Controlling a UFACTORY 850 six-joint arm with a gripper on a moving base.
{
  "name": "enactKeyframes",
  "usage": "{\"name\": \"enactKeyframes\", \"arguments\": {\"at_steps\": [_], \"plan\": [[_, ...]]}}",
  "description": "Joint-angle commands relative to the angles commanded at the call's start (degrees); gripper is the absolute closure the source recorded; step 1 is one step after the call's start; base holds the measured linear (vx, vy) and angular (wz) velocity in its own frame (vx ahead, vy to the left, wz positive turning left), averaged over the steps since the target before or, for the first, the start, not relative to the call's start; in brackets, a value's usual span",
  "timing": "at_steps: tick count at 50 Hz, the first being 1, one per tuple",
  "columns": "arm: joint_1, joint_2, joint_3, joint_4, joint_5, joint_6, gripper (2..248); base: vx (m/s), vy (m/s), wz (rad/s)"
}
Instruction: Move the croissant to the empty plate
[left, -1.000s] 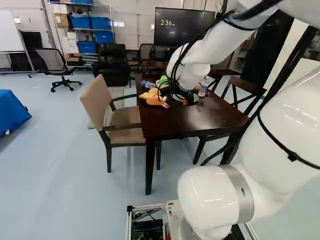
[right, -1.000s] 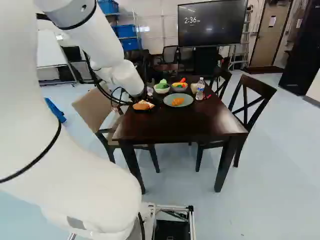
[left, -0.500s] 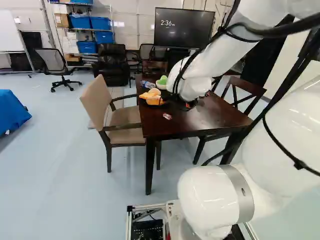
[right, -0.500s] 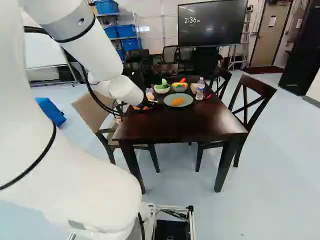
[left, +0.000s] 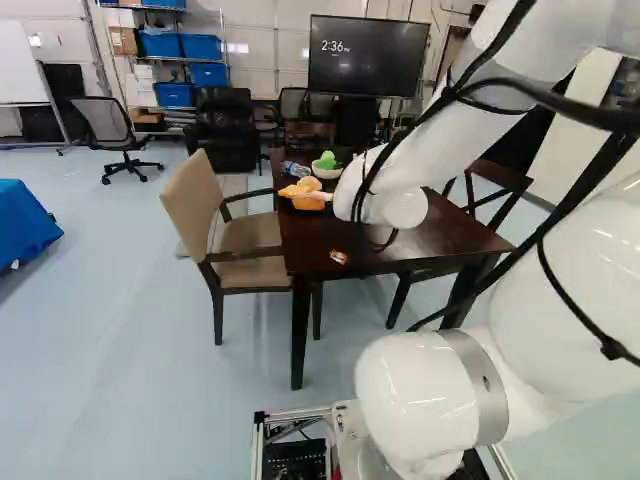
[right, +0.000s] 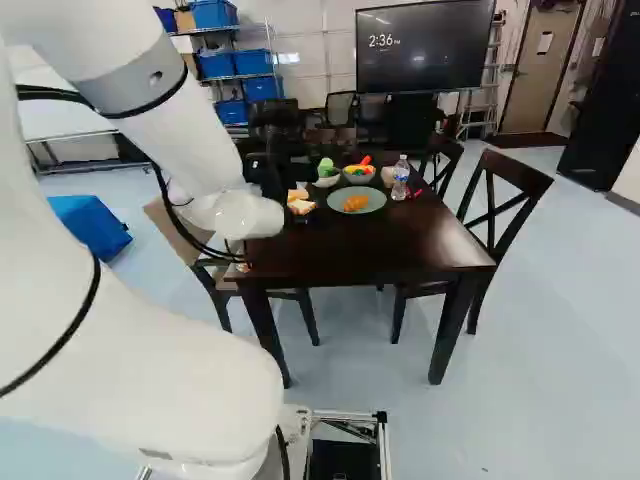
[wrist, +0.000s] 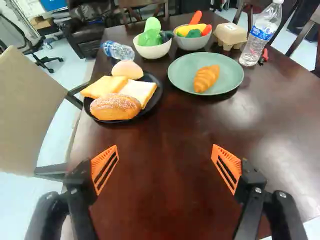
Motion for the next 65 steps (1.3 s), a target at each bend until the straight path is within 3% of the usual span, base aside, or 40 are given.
{"name": "enactKeyframes", "arguments": {"at_steps": [31,65], "plan": [[0.3,2.2,7.9,-4.3,13.0,0.0,3,0.000,0.000,0.000],[0.4,3.3,12.1,-6.6,19.9,0.0,3,0.000,0.000,0.000]]}}
